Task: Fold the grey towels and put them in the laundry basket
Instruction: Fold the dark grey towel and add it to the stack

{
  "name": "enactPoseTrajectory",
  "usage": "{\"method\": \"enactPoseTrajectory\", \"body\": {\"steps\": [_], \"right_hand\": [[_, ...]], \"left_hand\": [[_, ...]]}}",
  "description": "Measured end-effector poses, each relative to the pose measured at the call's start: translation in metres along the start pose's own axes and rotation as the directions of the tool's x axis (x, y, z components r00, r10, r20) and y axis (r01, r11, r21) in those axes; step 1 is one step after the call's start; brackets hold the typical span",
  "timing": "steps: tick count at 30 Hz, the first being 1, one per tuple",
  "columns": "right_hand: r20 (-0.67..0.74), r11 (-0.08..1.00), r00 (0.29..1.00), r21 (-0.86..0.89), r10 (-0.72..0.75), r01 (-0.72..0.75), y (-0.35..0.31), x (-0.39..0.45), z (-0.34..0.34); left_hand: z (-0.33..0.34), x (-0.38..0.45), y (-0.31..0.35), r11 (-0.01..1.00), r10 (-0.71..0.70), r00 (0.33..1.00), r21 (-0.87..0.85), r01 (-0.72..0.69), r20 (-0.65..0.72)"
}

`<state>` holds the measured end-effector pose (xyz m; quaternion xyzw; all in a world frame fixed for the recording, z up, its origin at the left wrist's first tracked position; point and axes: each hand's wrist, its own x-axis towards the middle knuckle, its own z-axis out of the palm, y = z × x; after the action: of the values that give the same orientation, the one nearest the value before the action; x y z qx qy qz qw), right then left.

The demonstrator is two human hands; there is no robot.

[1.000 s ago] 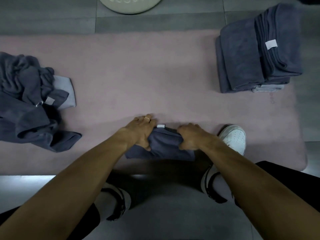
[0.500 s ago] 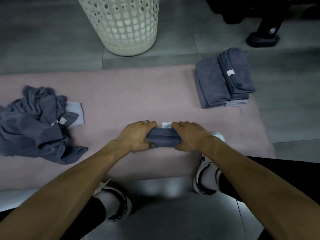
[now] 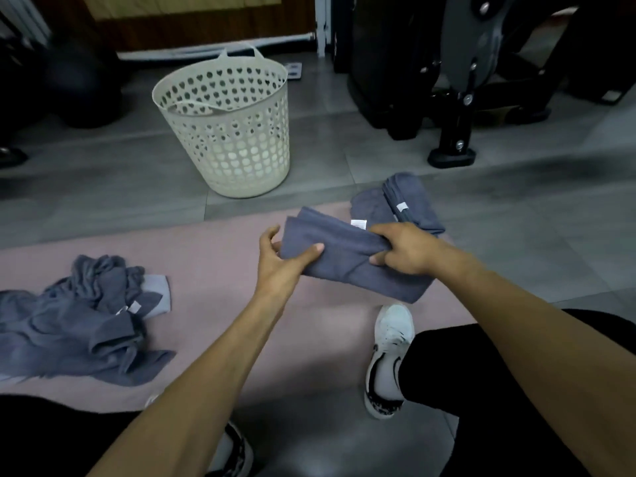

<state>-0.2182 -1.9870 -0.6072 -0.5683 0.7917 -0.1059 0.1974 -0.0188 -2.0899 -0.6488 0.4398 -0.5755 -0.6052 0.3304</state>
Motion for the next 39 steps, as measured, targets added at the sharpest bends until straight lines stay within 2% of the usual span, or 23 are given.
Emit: {"method": "enactPoseTrajectory", "body": {"steps": [1, 3, 5, 7, 11, 15, 19, 22, 25, 28, 30, 32, 34, 37, 39], "right_hand": [[0.009, 0.996, 1.0, 0.085, -0.002, 0.001, -0.001, -0.003, -0.005], [0.018, 0.975, 1.0, 0.223, 0.004, -0.008, -0.005, -0.008, -0.013], [0.034, 0.946, 0.999, 0.322, 0.033, -0.043, -0.003, -0.01, -0.018], [0.064, 0.925, 0.994, 0.366, 0.086, -0.104, 0.005, -0.009, -0.024], [0.124, 0.912, 0.972, 0.338, 0.201, -0.232, 0.034, 0.012, -0.035], [0.103, 0.944, 0.957, 0.17, 0.27, -0.284, 0.079, 0.046, -0.04], [0.155, 0.943, 0.933, 0.024, 0.324, -0.332, 0.118, 0.079, -0.043], [0.186, 0.938, 0.92, -0.064, 0.345, -0.339, 0.148, 0.111, -0.038], [0.156, 0.938, 0.925, -0.084, 0.346, -0.337, 0.176, 0.14, -0.026], [0.009, 0.93, 0.93, -0.021, 0.367, -0.366, 0.206, 0.169, -0.001], [-0.073, 0.914, 0.912, 0.071, 0.404, -0.399, 0.227, 0.186, 0.02], [-0.092, 0.891, 0.888, 0.109, 0.451, -0.442, 0.239, 0.192, 0.037], [-0.101, 0.881, 0.877, 0.128, 0.469, -0.456, 0.244, 0.193, 0.051], [-0.115, 0.896, 0.893, 0.151, 0.435, -0.417, 0.241, 0.19, 0.064], [-0.08, 0.926, 0.934, 0.183, 0.349, -0.331, 0.237, 0.187, 0.07]], "left_hand": [[0.009, -0.002, 0.002, 0.993, -0.091, 0.996, -0.076, 0.091, 0.008], [0.023, -0.005, 0.006, 0.906, -0.288, 0.946, -0.279, 0.319, 0.146], [0.037, -0.008, 0.013, 0.798, -0.362, 0.889, -0.4, 0.451, 0.281], [0.052, -0.004, 0.013, 0.809, -0.347, 0.892, -0.387, 0.442, 0.291], [0.082, 0.029, 0.006, 0.845, -0.338, 0.917, -0.361, 0.394, 0.21], [0.11, 0.08, -0.016, 0.888, -0.384, 0.917, -0.232, 0.398, 0.103], [0.136, 0.145, -0.043, 0.895, -0.434, 0.9, -0.098, 0.435, 0.032], [0.16, 0.194, -0.056, 0.891, -0.444, 0.894, -0.074, 0.447, 0.054], [0.186, 0.237, -0.058, 0.88, -0.457, 0.883, -0.087, 0.466, 0.109], [0.214, 0.269, -0.06, 0.851, -0.439, 0.859, -0.186, 0.491, 0.262], [0.23, 0.284, -0.073, 0.857, -0.418, 0.858, -0.184, 0.481, 0.298], [0.243, 0.292, -0.093, 0.907, -0.406, 0.892, -0.035, 0.42, 0.197], [0.247, 0.294, -0.112, 0.924, -0.335, 0.937, 0.232, 0.305, 0.101], [0.248, 0.291, -0.125, 0.859, -0.179, 0.973, 0.506, 0.081, 0.148], [0.244, 0.296, -0.128, 0.807, -0.07, 0.983, 0.588, -0.043, 0.167]]}}
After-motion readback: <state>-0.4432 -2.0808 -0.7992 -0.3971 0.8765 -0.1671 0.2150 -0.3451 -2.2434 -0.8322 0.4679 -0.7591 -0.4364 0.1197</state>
